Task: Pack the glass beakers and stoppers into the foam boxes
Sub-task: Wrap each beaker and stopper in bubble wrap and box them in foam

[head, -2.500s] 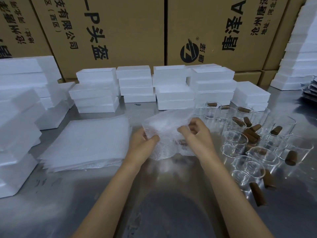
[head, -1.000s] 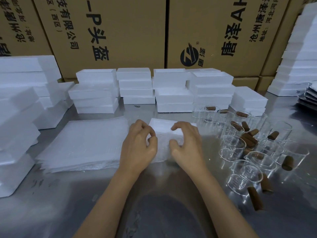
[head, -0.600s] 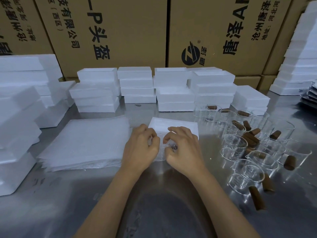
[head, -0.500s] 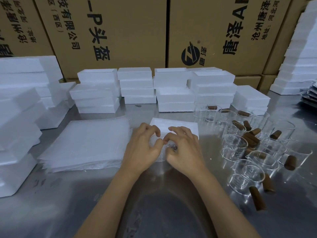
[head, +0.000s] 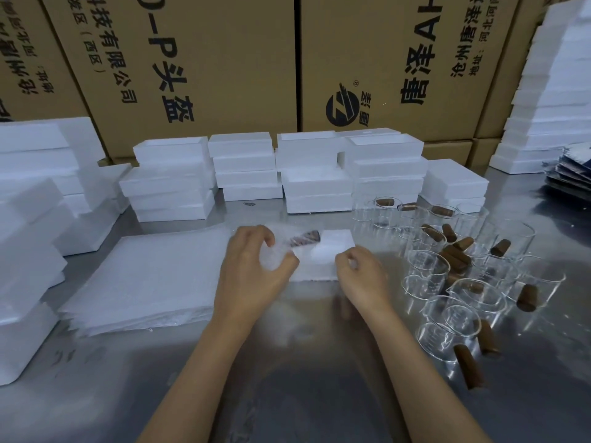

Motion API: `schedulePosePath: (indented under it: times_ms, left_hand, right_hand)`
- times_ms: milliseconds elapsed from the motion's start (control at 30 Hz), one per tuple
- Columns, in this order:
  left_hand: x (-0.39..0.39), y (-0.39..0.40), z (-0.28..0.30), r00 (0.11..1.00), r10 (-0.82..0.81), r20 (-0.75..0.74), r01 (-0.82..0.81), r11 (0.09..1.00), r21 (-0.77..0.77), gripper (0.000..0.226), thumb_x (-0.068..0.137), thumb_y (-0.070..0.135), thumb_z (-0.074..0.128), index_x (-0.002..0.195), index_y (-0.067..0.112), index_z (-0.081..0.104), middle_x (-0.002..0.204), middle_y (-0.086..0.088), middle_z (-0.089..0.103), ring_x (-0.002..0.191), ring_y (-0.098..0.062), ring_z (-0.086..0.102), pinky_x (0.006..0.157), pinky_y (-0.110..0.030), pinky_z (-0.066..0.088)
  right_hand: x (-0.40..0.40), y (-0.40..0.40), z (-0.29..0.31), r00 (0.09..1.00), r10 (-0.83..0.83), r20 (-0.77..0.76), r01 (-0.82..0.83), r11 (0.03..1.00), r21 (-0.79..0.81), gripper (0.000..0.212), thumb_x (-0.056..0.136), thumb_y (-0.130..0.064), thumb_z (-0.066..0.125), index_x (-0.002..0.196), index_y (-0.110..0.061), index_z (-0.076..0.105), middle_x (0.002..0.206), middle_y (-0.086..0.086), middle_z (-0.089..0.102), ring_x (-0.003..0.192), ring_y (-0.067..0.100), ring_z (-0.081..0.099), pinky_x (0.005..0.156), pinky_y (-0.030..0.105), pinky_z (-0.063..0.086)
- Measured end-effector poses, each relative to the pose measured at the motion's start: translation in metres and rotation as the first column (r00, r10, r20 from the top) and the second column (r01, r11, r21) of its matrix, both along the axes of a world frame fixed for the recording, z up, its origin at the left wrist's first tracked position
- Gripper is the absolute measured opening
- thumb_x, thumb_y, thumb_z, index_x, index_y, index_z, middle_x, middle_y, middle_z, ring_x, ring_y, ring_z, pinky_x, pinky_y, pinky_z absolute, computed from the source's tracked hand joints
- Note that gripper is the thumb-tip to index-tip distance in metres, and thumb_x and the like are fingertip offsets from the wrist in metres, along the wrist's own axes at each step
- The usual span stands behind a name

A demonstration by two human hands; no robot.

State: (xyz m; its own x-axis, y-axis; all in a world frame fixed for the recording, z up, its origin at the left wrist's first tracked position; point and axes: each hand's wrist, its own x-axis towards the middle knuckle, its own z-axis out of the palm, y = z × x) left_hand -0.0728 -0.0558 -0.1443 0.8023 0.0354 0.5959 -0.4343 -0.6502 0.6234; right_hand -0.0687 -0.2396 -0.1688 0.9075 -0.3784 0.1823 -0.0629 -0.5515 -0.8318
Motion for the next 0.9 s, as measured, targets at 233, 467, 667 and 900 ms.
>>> schedulePosePath:
  times_ms: [233,467,667,900]
  left_hand:
    - [0.002,-0.003,-0.007,0.999,-0.053,-0.010,0.053,0.998,0.046,0.024,0.091,0.037,0.063,0.109,0.030,0.050,0.135,0.010,0.037,0.124,-0.011,0.046,0.092,-0.023,0.036]
    - [0.008,-0.006,-0.020,0.999,0.045,-0.013,-0.041,0.969,0.245,0.023,0.090,0.042,0.059,0.108,0.029,0.053,0.123,0.004,0.045,0.116,-0.017,0.046,0.092,-0.026,0.019]
    - [0.012,-0.008,-0.023,0.993,0.114,-0.035,-0.099,0.953,0.285,0.029,0.085,0.046,0.062,0.107,0.028,0.060,0.115,0.004,0.047,0.112,-0.017,0.041,0.087,-0.027,0.023]
    - [0.018,-0.007,-0.027,0.989,0.011,-0.148,0.010,0.990,0.138,0.027,0.086,0.039,0.064,0.107,0.023,0.058,0.115,0.004,0.045,0.114,-0.017,0.037,0.099,-0.033,0.037]
  right_hand:
    - [-0.007,0.010,0.008,1.000,0.018,-0.004,-0.018,1.000,0.005,0.031,0.088,-0.026,0.054,0.057,-0.019,0.054,0.082,0.002,0.062,0.093,0.024,0.059,0.078,0.031,0.045]
    - [-0.010,0.010,0.010,0.999,-0.017,-0.049,0.015,0.999,-0.043,0.026,0.090,-0.033,0.053,0.083,-0.015,0.071,0.103,0.003,0.058,0.111,0.024,0.054,0.084,0.032,0.045]
    - [-0.015,0.012,0.018,0.998,-0.024,-0.065,0.018,0.996,-0.088,0.027,0.090,-0.033,0.051,0.083,-0.013,0.069,0.103,0.003,0.048,0.112,0.026,0.051,0.089,0.037,0.047]
    - [-0.015,0.012,0.016,0.997,-0.047,-0.056,0.040,0.991,-0.127,0.028,0.089,-0.033,0.051,0.067,-0.019,0.060,0.096,0.003,0.049,0.100,0.028,0.055,0.078,0.035,0.046]
